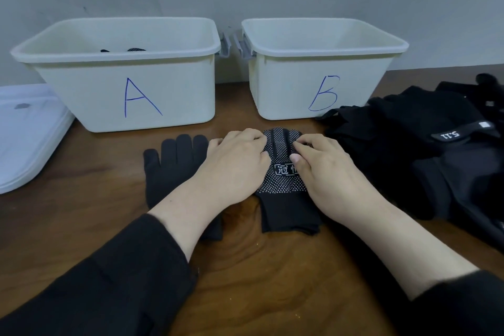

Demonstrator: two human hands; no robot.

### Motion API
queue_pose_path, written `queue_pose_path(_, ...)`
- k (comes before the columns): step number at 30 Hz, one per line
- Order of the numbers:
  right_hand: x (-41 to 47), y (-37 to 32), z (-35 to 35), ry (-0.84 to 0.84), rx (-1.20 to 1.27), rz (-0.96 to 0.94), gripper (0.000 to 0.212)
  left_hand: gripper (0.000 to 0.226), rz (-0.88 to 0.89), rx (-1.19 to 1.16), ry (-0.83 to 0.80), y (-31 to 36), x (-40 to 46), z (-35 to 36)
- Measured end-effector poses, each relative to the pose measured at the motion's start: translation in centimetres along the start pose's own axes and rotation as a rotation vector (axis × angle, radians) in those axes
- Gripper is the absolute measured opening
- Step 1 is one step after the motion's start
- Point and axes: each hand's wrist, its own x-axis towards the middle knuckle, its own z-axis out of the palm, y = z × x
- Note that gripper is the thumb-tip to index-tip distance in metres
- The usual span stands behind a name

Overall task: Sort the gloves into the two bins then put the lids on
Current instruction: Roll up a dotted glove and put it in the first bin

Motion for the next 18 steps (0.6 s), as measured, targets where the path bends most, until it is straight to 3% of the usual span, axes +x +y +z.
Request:
queue_pose_path(4, 0.1, 0.3, 0.1, -0.001, 0.039, -0.006, 0.044, 0.045, 0.023, 0.022, 0.000, -0.3, -0.2, 0.2)
queue_pose_path(9, -1.5, 0.4, -2.0, 0.223, 0.272, -0.192, 0.021, 0.034, 0.111, -0.034, 0.217, -0.3, -1.5, -0.8)
queue_pose_path(11, -2.8, 0.8, -2.9, 0.169, 0.317, -0.326, 0.013, 0.028, 0.230, -0.098, 0.259, -0.1, -2.9, -1.5)
queue_pose_path(13, -4.2, 1.4, -3.3, 0.042, 0.306, -0.424, 0.019, 0.033, 0.352, -0.116, 0.189, 0.1, -4.7, -1.8)
queue_pose_path(16, -5.8, 2.5, -3.2, -0.136, 0.211, -0.443, 0.035, 0.045, 0.445, -0.014, 0.015, -0.2, -6.6, -1.3)
queue_pose_path(18, -6.3, 2.9, -3.1, -0.170, 0.188, -0.423, 0.043, 0.049, 0.440, 0.005, -0.006, -0.6, -7.1, -1.2)
